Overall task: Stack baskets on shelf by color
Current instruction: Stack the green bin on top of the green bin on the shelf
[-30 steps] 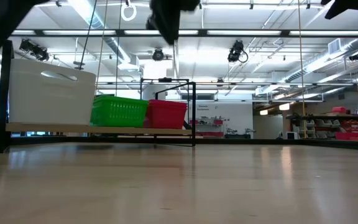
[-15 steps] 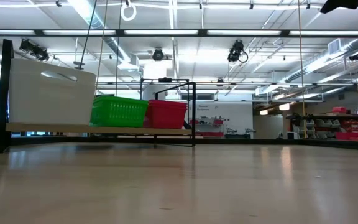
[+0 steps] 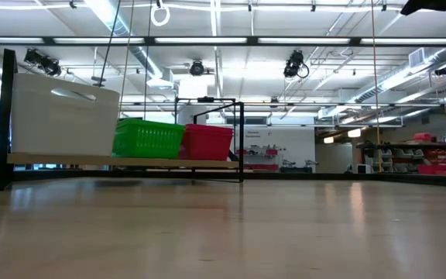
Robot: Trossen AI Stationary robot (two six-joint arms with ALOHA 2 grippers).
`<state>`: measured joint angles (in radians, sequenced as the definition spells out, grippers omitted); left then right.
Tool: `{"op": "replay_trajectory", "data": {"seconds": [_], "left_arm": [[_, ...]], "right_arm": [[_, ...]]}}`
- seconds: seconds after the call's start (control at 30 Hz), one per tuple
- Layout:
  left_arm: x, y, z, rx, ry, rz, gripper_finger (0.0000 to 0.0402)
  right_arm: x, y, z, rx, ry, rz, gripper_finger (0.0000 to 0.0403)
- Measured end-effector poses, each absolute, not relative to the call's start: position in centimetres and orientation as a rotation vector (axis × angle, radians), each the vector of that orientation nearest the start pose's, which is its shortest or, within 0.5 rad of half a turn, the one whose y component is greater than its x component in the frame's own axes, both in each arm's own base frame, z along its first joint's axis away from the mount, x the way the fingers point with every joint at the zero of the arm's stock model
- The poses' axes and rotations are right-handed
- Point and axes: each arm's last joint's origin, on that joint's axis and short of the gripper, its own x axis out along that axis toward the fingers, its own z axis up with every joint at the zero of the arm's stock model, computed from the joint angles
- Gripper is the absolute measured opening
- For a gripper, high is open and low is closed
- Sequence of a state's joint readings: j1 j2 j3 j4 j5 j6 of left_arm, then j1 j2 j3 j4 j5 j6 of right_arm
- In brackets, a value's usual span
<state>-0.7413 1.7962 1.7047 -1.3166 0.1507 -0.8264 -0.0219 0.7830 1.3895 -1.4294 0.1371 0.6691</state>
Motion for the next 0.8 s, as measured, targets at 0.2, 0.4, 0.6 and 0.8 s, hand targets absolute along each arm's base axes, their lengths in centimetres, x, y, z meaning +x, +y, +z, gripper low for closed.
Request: {"op": "replay_trajectory", "data": {"seconds": [0.2, 0.4, 0.6, 0.8], "left_arm": [[22.9, -26.9, 28.6, -0.17, 1.523, -0.135, 0.0158], [21.5, -28.4, 26.2, -0.189, 1.505, -0.134, 0.0174], [21.0, -29.0, 25.2, -0.184, 1.465, -0.123, 0.0198], [20.6, -29.5, 23.5, -0.212, 1.482, -0.179, 0.0219]], "right_arm": [[6.5, -0.6, 40.8, 0.61, 0.719, -0.464, 0.024], [6.5, -0.7, 40.8, 0.607, 0.716, -0.473, 0.024], [6.5, -0.7, 40.8, 0.625, 0.718, -0.483, 0.024], [6.5, -0.7, 40.8, 0.625, 0.714, -0.492, 0.024]]}}
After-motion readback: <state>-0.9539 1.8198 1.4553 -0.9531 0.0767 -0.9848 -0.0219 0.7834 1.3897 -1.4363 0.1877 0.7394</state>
